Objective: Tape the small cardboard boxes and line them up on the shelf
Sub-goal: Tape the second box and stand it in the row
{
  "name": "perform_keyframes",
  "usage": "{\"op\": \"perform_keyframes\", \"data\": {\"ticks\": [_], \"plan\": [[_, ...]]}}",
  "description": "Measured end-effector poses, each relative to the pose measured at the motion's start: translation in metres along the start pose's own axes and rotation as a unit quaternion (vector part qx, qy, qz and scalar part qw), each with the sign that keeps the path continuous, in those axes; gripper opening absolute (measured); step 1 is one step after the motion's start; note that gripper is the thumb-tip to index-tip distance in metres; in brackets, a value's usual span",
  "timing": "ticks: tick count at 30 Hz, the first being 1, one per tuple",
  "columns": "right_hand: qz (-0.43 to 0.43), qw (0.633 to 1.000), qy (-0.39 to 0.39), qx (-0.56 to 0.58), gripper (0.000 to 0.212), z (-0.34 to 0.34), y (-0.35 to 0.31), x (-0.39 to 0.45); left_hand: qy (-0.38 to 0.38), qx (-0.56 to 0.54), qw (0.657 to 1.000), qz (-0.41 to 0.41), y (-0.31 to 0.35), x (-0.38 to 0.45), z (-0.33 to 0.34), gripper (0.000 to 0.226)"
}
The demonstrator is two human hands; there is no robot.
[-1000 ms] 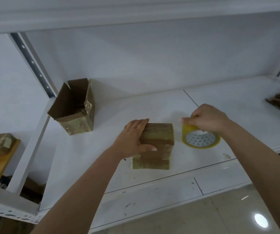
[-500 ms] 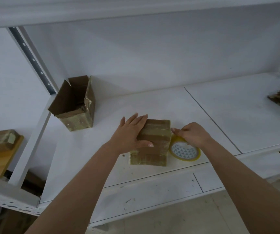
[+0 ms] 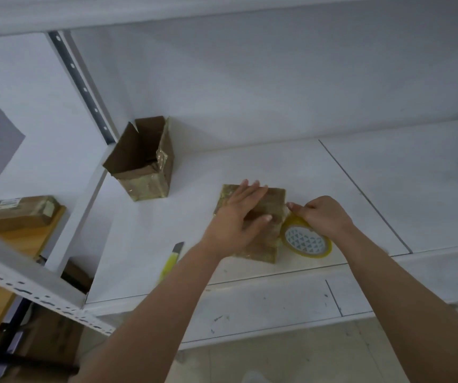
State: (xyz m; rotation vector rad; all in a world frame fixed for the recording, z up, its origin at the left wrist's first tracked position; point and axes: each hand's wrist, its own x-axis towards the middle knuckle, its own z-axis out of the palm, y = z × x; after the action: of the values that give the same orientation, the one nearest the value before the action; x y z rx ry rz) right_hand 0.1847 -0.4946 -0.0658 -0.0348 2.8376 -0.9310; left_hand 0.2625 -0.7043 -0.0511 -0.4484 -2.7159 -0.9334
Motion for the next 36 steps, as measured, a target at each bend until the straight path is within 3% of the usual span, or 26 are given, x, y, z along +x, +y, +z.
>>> {"op": "perform_keyframes", "data": {"ticks": [2,4,7,8,10,15,18,21,23,26,31,33,36], "plan": [[-0.001,1.0,0.001,0.012,0.062,0.001,0.001,-0.001,0.151,-0.022,0.985,-0.086,-0.015,-0.018,-0.011,0.046],[0.004,1.0,0.003,0.026,0.061,0.003,0.001,-0.002,0.194,0.049,0.952,-0.233,-0.039,-0.037,-0.023,0.041],[0.011,0.999,0.007,0.041,0.06,0.008,-0.002,-0.001,-0.003,0.184,0.876,-0.446,-0.071,-0.064,-0.029,0.05],[0.011,0.999,0.005,0.043,0.06,0.009,-0.004,0.0,-0.056,0.201,0.852,-0.48,-0.075,-0.071,-0.028,0.052],[0.01,0.999,0.002,0.044,0.06,0.01,-0.006,0.0,-0.088,0.208,0.835,-0.501,-0.082,-0.081,-0.021,0.047],[0.008,0.999,-0.003,0.043,0.061,0.009,-0.006,0.0,-0.081,0.224,0.849,-0.473,-0.088,-0.089,-0.011,0.031],[0.008,0.999,-0.005,0.04,0.06,0.008,-0.006,0.0,-0.007,0.106,0.891,-0.442,-0.084,-0.08,-0.02,0.015],[0.008,0.999,-0.007,0.035,0.06,0.008,-0.005,0.0,0.13,-0.043,0.931,-0.339,-0.058,-0.053,-0.035,0.007],[0.009,0.999,-0.011,0.03,0.061,0.007,-0.005,0.001,0.155,-0.066,0.96,-0.224,-0.035,-0.026,-0.043,0.015],[0.01,0.999,-0.022,0.047,0.057,0.006,-0.004,0.001,0.068,-0.106,0.987,-0.096,-0.001,0.02,-0.044,0.032],[0.028,0.977,-0.094,0.192,0.022,-0.005,0.006,-0.001,-0.132,-0.126,0.98,-0.075,0.02,0.083,-0.016,0.042],[0.022,0.969,-0.127,0.209,0.016,-0.01,0.012,-0.002,-0.153,-0.107,0.979,-0.086,0.011,0.093,-0.002,0.044],[0.002,0.963,-0.152,0.223,0.018,-0.012,0.017,-0.003,-0.122,-0.105,0.984,-0.081,-0.009,0.094,0.01,0.045]]}}
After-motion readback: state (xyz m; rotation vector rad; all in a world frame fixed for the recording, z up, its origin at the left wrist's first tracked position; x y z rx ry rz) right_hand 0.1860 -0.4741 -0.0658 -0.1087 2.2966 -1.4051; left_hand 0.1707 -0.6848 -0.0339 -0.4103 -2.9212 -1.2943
